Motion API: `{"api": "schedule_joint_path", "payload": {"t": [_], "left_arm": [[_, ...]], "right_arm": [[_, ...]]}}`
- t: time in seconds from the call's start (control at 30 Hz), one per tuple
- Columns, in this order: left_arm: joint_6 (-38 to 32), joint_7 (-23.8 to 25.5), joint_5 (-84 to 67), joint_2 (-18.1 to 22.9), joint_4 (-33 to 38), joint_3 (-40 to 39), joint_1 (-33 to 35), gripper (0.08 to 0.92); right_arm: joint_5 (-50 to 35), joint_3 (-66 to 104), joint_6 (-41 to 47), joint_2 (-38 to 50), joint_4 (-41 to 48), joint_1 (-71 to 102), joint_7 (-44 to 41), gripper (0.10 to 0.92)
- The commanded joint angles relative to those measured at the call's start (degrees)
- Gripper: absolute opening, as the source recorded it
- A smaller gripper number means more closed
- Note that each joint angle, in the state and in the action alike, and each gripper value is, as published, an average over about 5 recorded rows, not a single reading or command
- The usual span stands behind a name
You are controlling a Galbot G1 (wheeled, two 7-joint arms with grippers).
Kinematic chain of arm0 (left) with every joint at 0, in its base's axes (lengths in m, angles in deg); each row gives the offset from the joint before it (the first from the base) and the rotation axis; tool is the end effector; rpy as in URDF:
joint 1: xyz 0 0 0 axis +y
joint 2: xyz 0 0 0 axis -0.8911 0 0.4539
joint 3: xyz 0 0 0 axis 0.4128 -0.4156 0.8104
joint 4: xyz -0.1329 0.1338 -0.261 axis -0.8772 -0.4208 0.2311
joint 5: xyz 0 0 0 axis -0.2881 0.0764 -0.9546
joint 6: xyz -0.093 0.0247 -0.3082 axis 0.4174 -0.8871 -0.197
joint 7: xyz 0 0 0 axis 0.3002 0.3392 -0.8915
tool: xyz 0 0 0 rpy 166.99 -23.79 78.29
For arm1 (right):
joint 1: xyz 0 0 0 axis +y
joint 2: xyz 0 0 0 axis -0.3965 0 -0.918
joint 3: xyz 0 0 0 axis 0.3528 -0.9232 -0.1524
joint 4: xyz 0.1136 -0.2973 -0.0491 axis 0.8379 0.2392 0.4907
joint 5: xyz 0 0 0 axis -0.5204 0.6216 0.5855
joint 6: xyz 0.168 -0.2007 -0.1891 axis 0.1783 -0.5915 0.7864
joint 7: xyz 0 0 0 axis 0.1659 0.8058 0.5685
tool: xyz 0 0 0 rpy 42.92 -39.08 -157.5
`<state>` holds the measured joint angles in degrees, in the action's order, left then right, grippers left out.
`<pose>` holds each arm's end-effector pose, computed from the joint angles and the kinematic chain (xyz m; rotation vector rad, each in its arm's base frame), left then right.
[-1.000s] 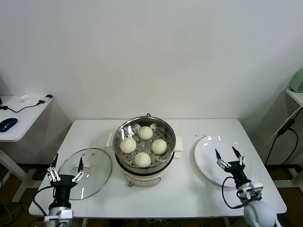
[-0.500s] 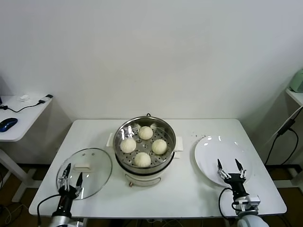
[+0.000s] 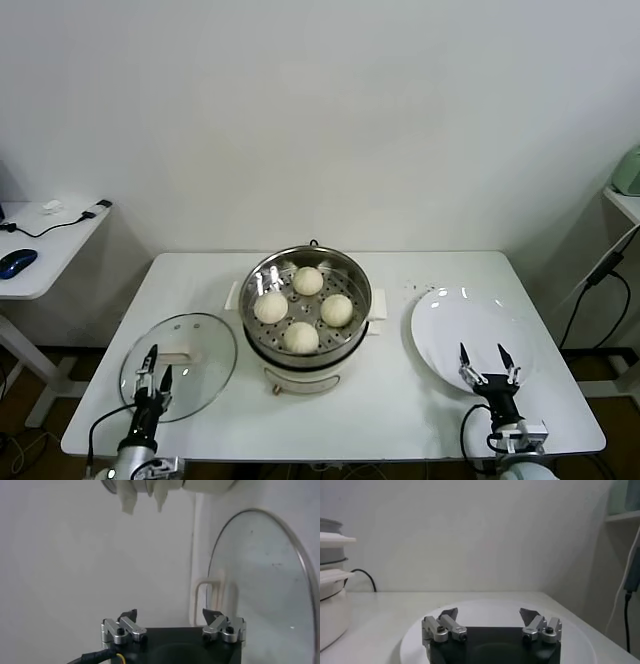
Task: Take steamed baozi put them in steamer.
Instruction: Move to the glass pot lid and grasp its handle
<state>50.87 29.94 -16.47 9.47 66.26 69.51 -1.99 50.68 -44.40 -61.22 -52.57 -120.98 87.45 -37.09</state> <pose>0.1603 0.1241 -0.4142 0.1033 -2.1685 -2.1315 0.1902 -0.1228 -0.4012 -0.0816 -3.0150 0.0131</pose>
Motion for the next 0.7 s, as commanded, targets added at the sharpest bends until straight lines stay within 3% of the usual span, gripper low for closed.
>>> {"api": "schedule_joint_path", "payload": {"t": [0.03, 0.47, 0.7], "left_arm": [[1.7, -0.5, 3.1, 0.0, -2.1, -0.1, -2.9, 0.823], [1.3, -0.7, 2.7, -0.7, -9.0, -1.0, -8.5, 0.81], [0.1, -1.7, 2.2, -1.3, -11.5, -1.4, -9.0, 0.636]], "right_arm": [[0.9, 0.4, 0.1, -0.8, 0.0, 0.5, 0.2, 0.823], [2.4, 0.4, 0.6, -1.4, -0.7, 0.2, 0.1, 0.823], [2.6, 0.4, 1.1, -1.6, -1.0, 0.1, 0.0, 0.823]]}}
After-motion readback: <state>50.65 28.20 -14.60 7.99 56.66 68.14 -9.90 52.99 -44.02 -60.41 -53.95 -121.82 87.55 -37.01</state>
